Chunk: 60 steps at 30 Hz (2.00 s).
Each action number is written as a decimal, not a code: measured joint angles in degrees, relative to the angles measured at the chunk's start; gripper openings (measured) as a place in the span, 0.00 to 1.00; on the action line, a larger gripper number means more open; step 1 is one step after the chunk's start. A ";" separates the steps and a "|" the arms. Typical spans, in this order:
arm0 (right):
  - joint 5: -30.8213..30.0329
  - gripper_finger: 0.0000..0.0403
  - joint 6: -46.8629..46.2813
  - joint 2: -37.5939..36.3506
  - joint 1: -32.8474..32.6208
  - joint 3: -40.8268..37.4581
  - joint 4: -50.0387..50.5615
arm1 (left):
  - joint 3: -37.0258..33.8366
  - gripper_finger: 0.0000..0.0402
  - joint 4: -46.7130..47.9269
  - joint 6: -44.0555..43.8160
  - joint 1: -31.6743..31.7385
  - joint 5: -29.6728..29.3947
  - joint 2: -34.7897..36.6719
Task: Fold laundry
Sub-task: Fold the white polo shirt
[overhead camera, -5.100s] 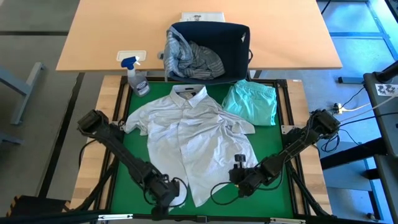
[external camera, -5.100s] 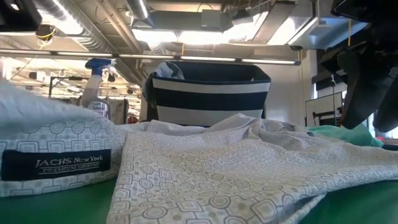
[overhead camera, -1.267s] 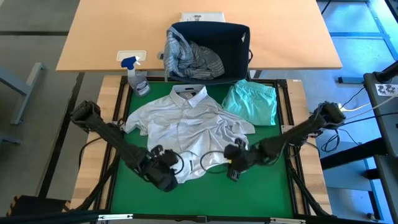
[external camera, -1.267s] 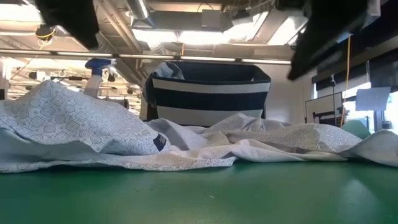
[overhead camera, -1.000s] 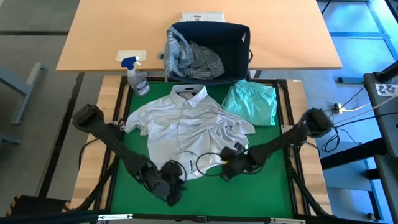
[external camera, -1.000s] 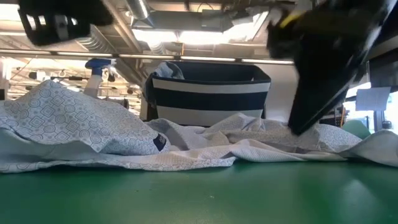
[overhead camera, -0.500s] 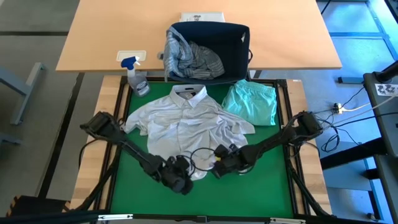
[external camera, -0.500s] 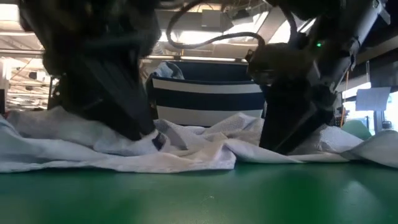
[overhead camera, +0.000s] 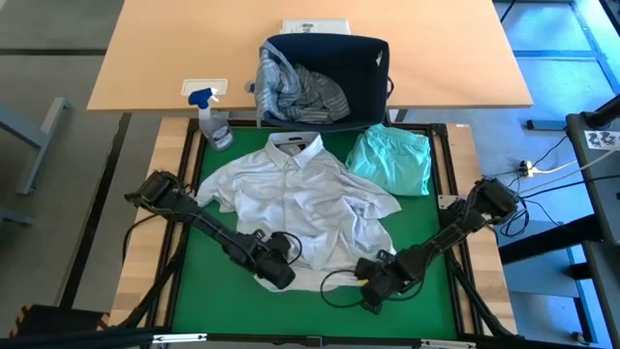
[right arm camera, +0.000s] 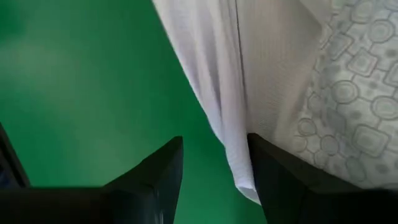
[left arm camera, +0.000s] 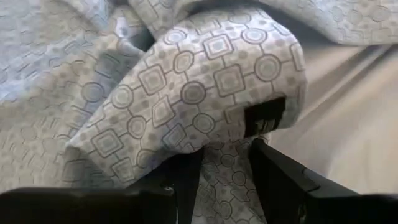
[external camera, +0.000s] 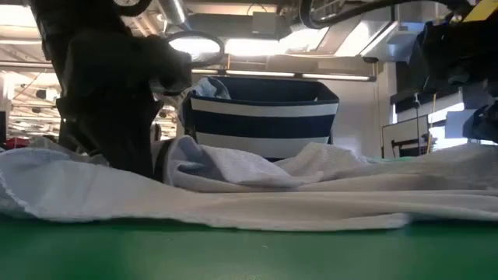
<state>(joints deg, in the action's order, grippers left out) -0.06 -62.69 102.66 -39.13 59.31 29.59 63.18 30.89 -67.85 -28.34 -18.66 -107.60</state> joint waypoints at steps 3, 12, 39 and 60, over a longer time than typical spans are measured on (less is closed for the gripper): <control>-0.41 0.45 -1.83 -1.07 0.81 0.07 0.80 | -0.04 0.35 -4.33 2.11 -0.16 4.47 1.74; -13.56 0.45 -1.36 -2.28 4.48 2.99 -1.11 | 2.58 0.35 -19.43 6.89 -7.66 2.54 6.99; -5.42 0.45 -1.80 -3.20 1.97 4.35 3.96 | 2.36 0.35 11.30 -22.64 -12.83 0.05 7.37; -24.65 0.08 12.30 -3.27 7.81 2.64 33.85 | 2.43 0.35 10.10 -17.19 -11.69 -4.88 6.94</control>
<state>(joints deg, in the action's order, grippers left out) -24.71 -50.40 99.39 -31.32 61.95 63.44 65.60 40.99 -85.05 -40.03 -23.54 -100.66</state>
